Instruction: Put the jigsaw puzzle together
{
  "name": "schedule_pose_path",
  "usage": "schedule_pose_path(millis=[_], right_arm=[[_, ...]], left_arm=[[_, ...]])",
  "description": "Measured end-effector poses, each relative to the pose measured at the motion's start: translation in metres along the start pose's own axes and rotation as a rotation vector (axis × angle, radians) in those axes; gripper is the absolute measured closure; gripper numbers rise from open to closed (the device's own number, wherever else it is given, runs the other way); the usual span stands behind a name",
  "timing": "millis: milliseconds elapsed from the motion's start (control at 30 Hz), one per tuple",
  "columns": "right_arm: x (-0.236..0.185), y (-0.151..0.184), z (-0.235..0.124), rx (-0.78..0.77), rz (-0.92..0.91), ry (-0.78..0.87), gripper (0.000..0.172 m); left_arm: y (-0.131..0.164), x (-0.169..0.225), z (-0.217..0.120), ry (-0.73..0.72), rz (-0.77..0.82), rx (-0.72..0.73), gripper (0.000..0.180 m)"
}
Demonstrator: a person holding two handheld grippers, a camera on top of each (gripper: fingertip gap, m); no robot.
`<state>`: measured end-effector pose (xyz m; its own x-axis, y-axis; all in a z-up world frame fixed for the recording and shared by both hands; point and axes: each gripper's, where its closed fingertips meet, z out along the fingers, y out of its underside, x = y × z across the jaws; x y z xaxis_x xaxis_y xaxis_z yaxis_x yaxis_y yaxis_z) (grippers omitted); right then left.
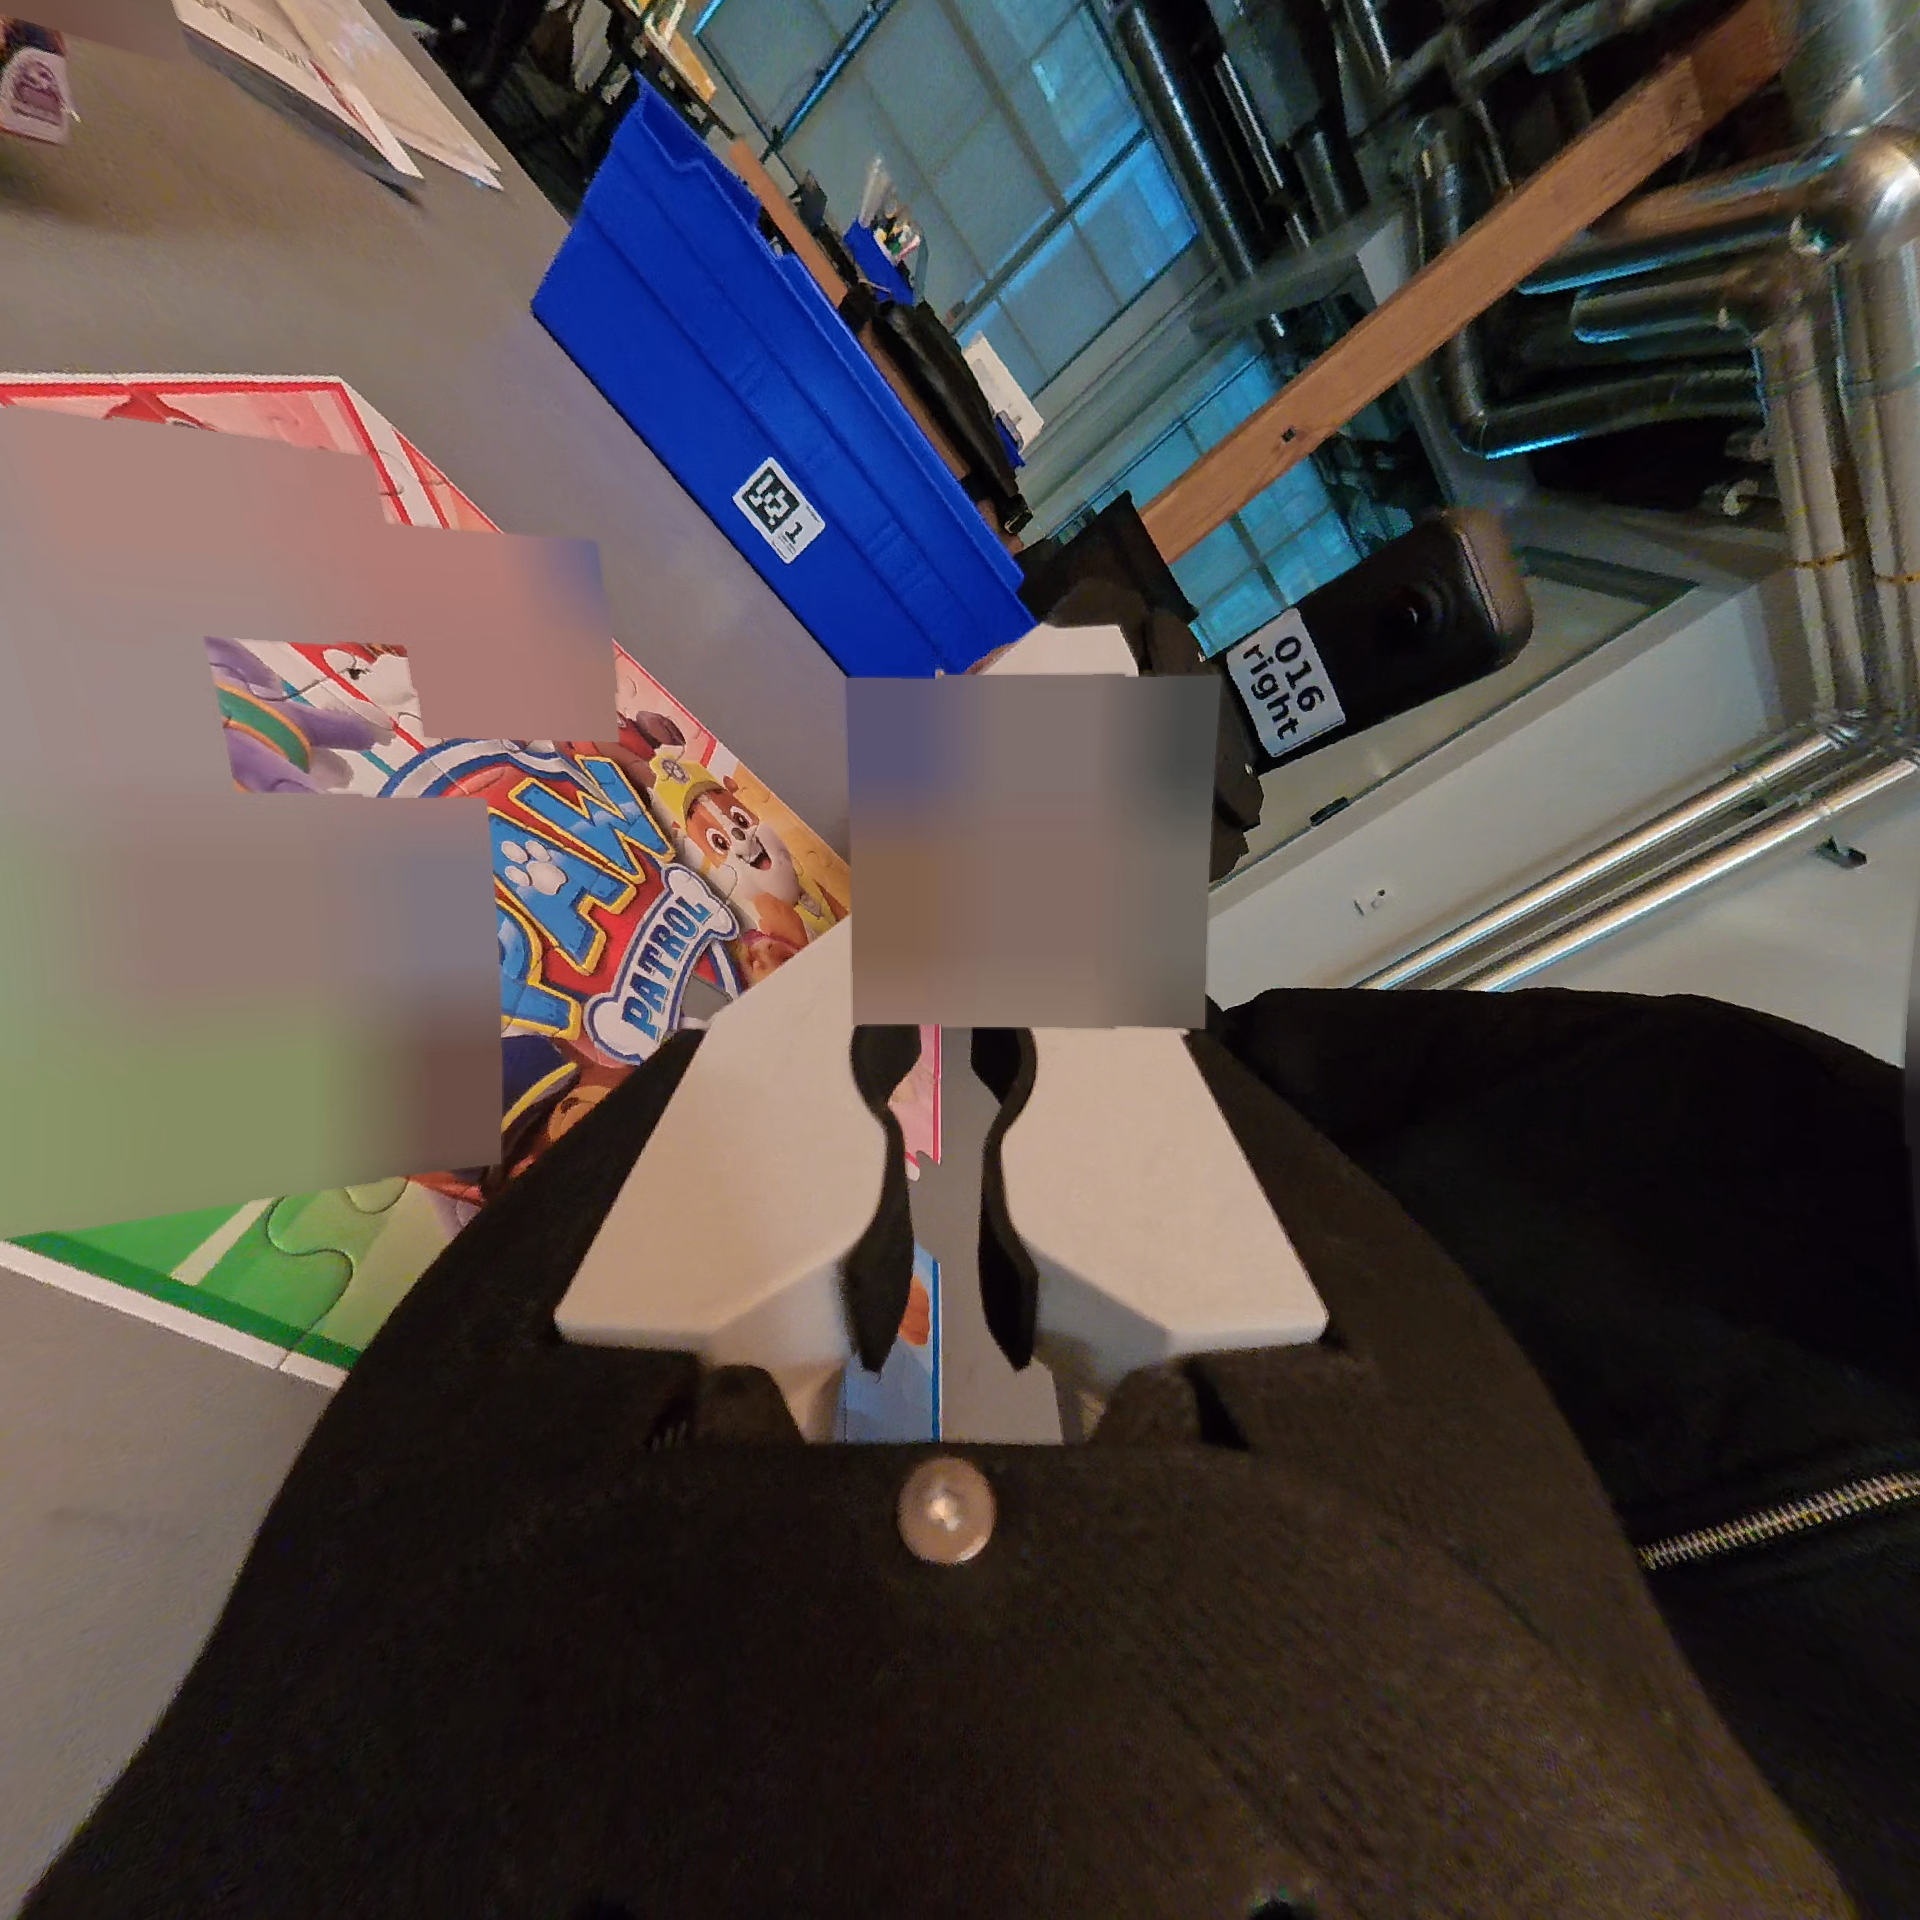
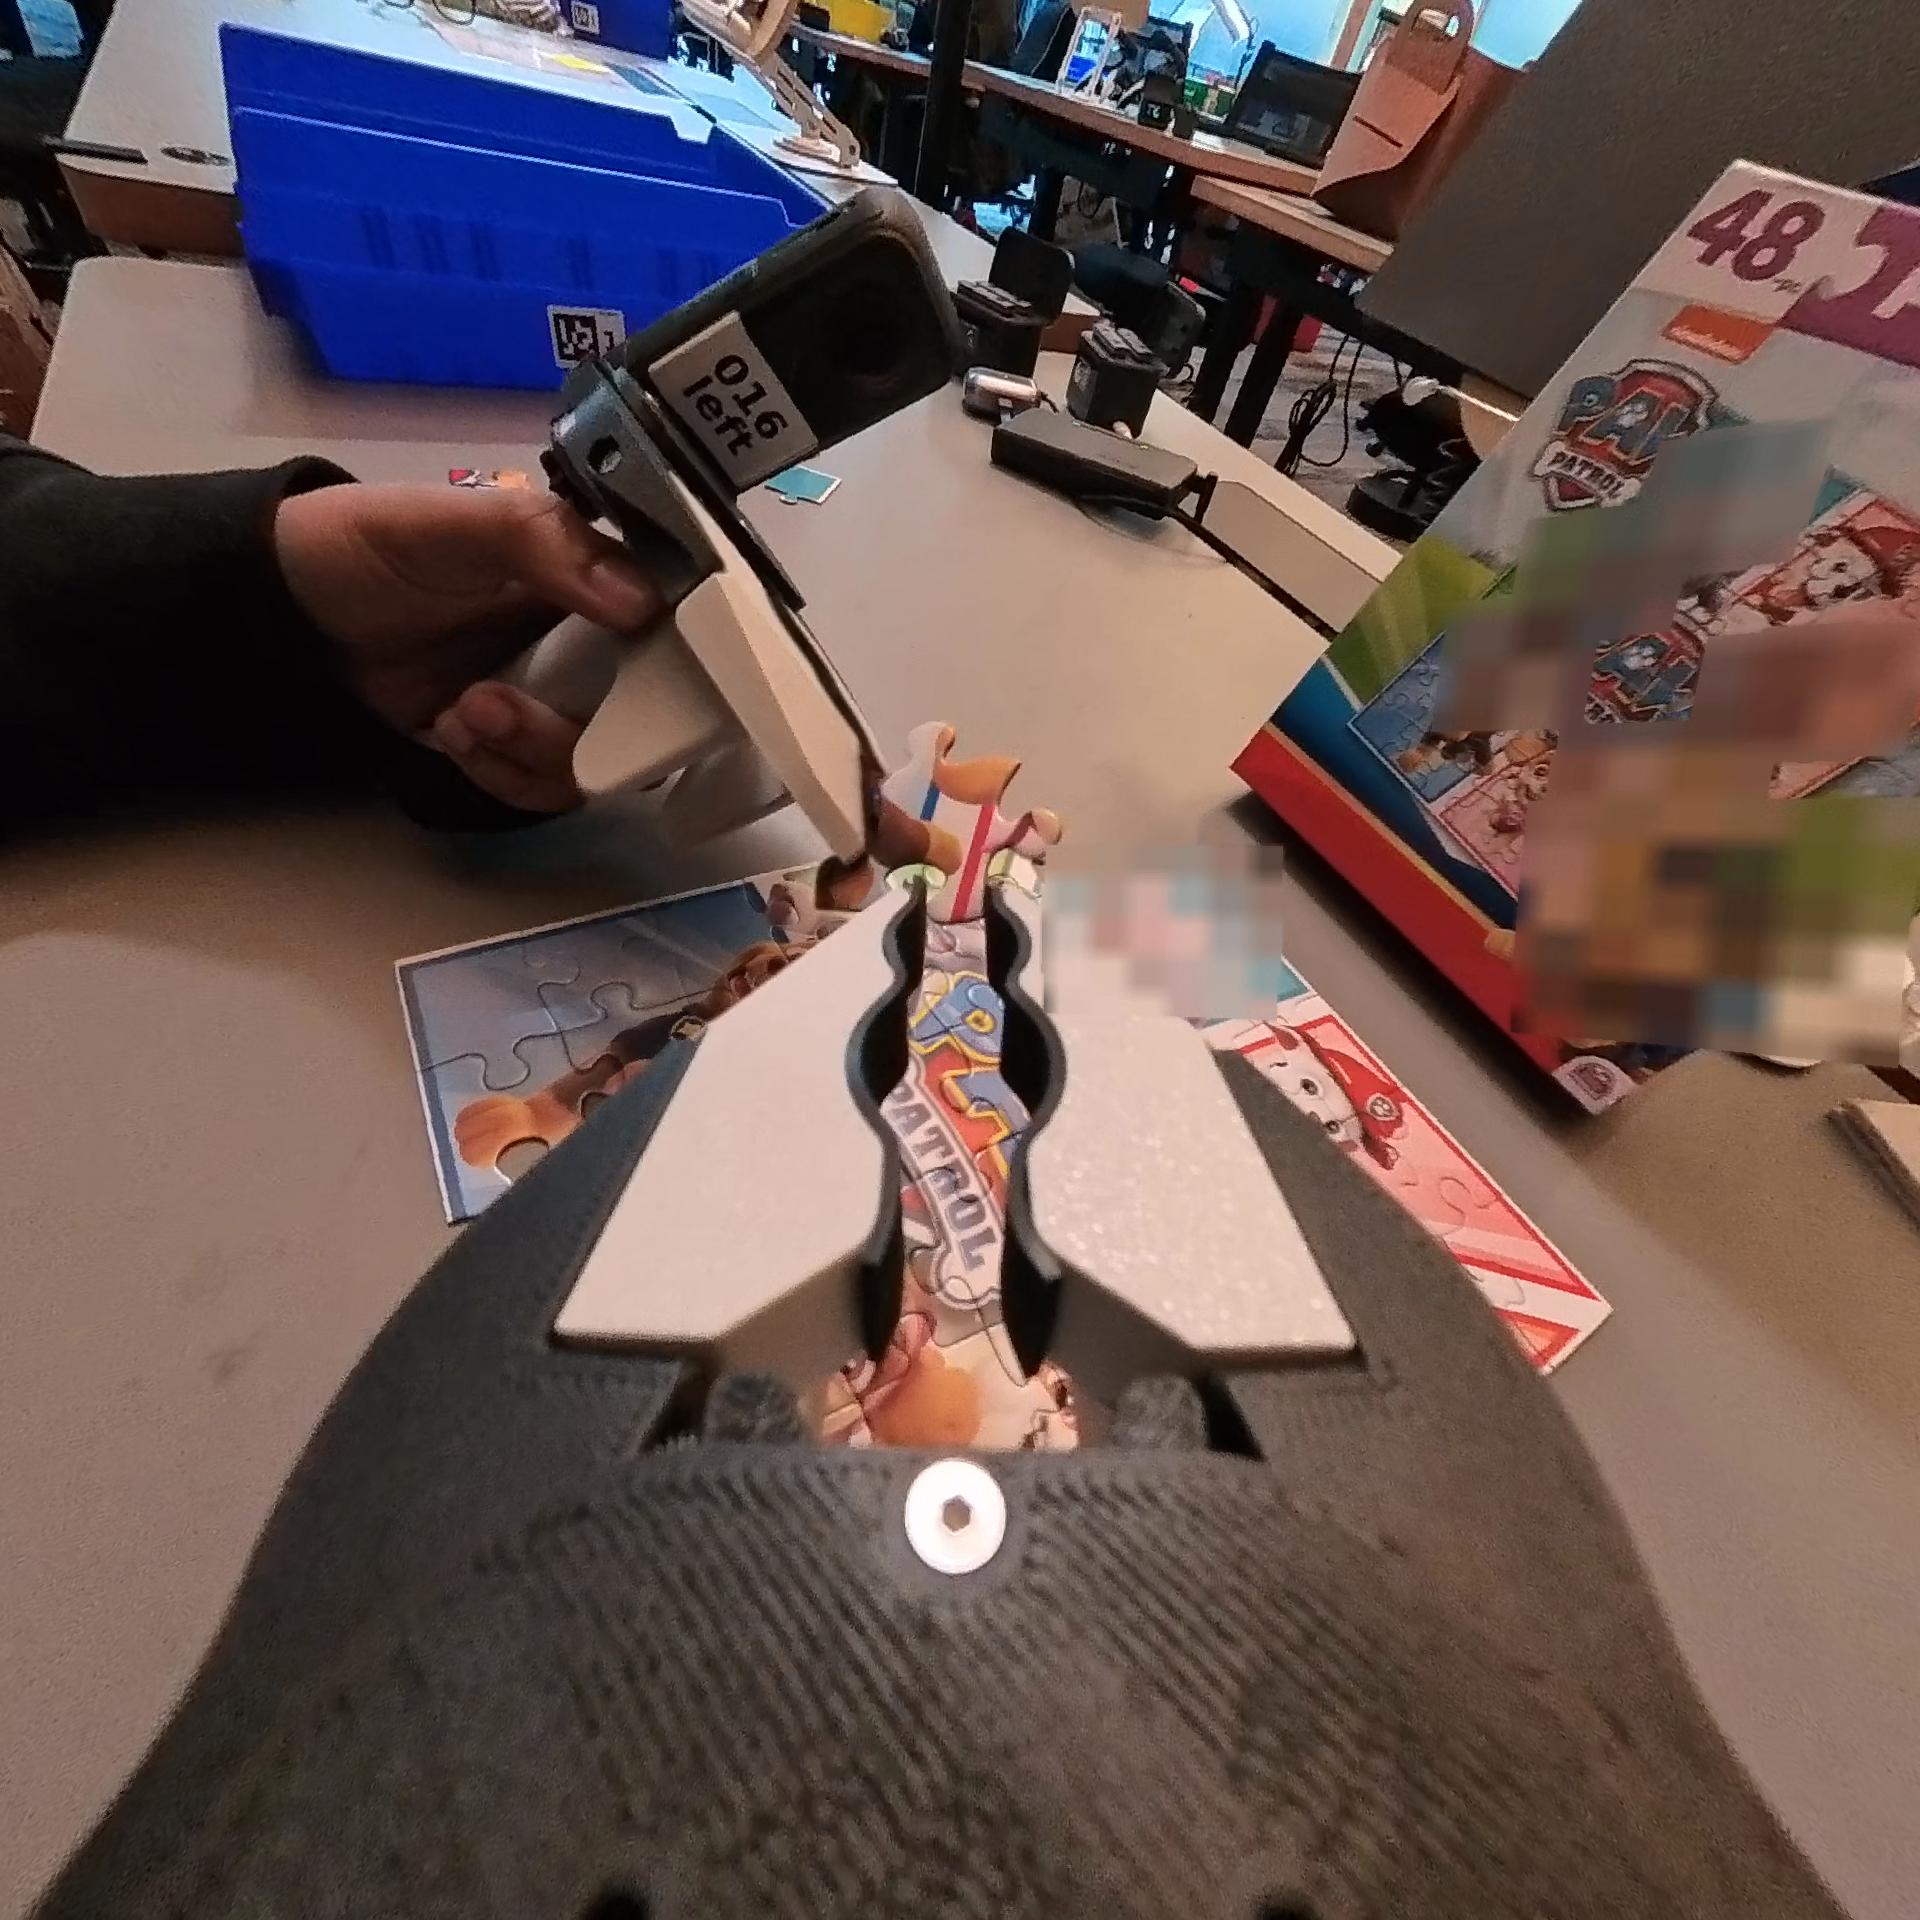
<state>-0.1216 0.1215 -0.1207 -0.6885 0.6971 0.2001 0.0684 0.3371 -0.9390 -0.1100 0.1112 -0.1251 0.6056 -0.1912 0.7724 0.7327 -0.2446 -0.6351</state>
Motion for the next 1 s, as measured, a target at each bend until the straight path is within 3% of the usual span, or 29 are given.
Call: schedule_pose_path(millis=[33, 1000], right_arm=[[0.000, 0.000, 0.000, -0.001, -0.001, -0.001, 0.162], [-0.018, 0.009, 0.004, -0.051, -0.080, -0.072, 0.167]], left_arm=[[0.000, 0.000, 0.000, 0.001, 0.000, 0.002, 0.180], [-0.017, 0.000, -0.011, 0.001, -0.011, 0.098, 0.180]])
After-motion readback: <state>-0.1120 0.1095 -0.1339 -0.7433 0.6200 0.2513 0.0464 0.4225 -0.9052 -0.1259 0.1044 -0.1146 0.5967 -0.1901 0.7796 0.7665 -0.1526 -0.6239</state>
